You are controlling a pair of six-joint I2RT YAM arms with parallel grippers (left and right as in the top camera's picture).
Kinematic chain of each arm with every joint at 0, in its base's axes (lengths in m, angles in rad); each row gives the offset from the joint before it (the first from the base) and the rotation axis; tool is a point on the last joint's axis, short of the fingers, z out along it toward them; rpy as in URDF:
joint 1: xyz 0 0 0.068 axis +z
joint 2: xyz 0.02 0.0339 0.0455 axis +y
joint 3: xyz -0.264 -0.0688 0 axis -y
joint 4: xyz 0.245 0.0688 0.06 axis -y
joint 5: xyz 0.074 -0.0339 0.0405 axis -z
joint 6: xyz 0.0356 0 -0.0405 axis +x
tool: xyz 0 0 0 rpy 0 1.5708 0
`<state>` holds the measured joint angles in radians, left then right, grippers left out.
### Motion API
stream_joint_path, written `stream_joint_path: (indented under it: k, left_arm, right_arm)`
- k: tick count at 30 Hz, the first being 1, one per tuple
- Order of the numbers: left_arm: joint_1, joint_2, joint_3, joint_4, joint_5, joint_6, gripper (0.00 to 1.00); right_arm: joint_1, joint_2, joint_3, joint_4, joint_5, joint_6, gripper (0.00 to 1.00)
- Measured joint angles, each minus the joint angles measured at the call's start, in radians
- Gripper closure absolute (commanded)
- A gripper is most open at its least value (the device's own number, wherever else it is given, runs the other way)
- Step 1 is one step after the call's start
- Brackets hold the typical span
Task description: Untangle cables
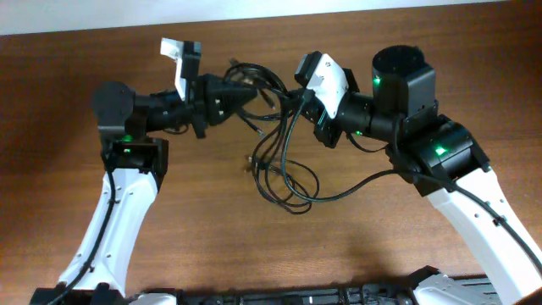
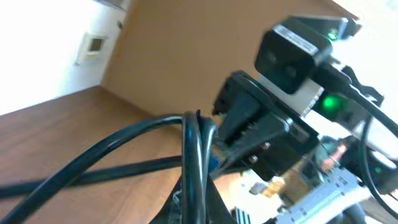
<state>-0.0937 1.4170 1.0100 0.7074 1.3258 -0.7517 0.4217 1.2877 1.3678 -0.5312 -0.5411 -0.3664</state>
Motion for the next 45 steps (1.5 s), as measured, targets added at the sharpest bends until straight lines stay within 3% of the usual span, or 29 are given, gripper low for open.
stream_joint_path:
  k: [4,9,14,15,16,18,19,20,26,28,33,36,38,42,45]
  left_arm:
    - [0.069,-0.007,0.005,-0.35,-0.169,-0.003,1.0]
    - [0.074,-0.01,0.005,-0.43,-0.209,-0.005,1.0]
    - [0.089,-0.014,0.011,-0.607,-0.241,0.024,1.0]
    - [0.089,-0.014,0.011,-0.606,-0.238,0.03,1.0]
    - [0.09,-0.014,0.011,-0.601,-0.238,0.042,1.0]
    - [0.098,-0.014,0.008,-0.566,-0.234,0.064,1.0]
    - [0.102,-0.014,0.006,-0.526,-0.225,0.073,1.0]
    - [0.104,-0.014,0.005,-0.478,-0.209,0.078,1.0]
    - [0.055,-0.014,0.002,-0.335,-0.143,0.079,1.0]
    - [-0.029,-0.014,0.002,-0.272,-0.128,0.079,1.0]
    - [-0.083,-0.014,0.002,-0.261,-0.124,0.079,1.0]
    - [-0.124,-0.014,0.002,-0.26,-0.124,0.079,1.0]
    - [-0.142,-0.015,0.002,-0.231,-0.102,0.078,1.0]
    - [-0.146,-0.015,0.002,-0.229,-0.075,0.078,1.0]
    - [-0.13,-0.015,0.002,-0.228,-0.064,0.078,1.0]
  right_arm:
    - [0.007,0.0,0.0,-0.046,-0.007,0.0,0.96]
    - [0.01,-0.009,-0.002,-0.014,0.002,0.025,0.96]
    - [0.012,-0.045,-0.014,0.087,0.089,0.123,0.96]
    - [0.013,-0.053,-0.014,0.082,0.147,0.162,0.95]
    - [0.013,-0.053,-0.014,0.079,0.205,0.193,0.87]
    - [0.008,-0.061,-0.013,0.066,0.293,0.218,0.57]
    - [0.006,-0.069,-0.012,0.048,0.323,0.23,0.25]
    - [0.006,-0.072,-0.012,0.029,0.335,0.235,0.21]
    - [0.006,-0.073,-0.01,-0.042,0.339,0.171,0.19]
    - [0.006,-0.061,-0.01,-0.041,0.357,0.164,0.2]
    - [0.006,-0.011,-0.011,-0.041,0.494,0.157,0.19]
    - [0.006,0.019,-0.011,-0.041,0.618,0.154,0.0]
    - [0.006,0.038,-0.011,-0.027,0.65,0.158,0.01]
    - [0.006,0.041,-0.011,0.032,0.678,0.218,0.01]
    - [0.009,0.041,-0.011,0.028,0.949,0.353,0.01]
